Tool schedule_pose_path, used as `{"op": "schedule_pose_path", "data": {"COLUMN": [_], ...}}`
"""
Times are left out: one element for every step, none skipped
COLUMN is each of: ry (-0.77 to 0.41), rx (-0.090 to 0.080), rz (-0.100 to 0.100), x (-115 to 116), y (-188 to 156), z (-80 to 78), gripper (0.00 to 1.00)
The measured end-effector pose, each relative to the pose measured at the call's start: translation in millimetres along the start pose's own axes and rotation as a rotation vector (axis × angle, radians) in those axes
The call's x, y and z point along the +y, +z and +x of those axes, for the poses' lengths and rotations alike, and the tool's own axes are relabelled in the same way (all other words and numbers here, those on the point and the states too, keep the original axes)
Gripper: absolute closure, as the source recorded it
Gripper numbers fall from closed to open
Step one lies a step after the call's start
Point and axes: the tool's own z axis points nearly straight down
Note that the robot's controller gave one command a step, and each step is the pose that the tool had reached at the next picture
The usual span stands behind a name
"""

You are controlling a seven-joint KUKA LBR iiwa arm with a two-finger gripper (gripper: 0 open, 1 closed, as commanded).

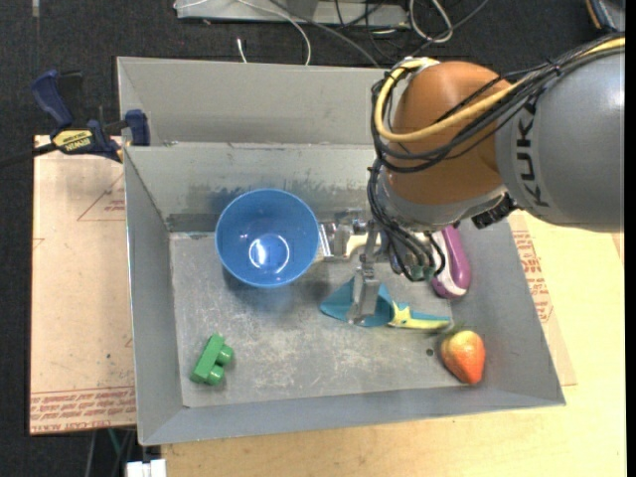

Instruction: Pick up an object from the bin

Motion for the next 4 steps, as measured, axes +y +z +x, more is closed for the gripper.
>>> {"op": "schedule_pose_path", "data": {"ry": [0.003,-0.143,-0.158,-0.002], "rx": [-0.008,-0.011,-0.010,-0.003], "rz": [-0.001,0.000,-0.001,-0.006], "x": [-0.5,-64.3,-63.4,-57.7], "y": [-4.9,112.4,113.8,119.4], "z": [-1.3,-38.1,-37.5,-32.6], "gripper": [0.00,0.00,0.00,0.00]}}
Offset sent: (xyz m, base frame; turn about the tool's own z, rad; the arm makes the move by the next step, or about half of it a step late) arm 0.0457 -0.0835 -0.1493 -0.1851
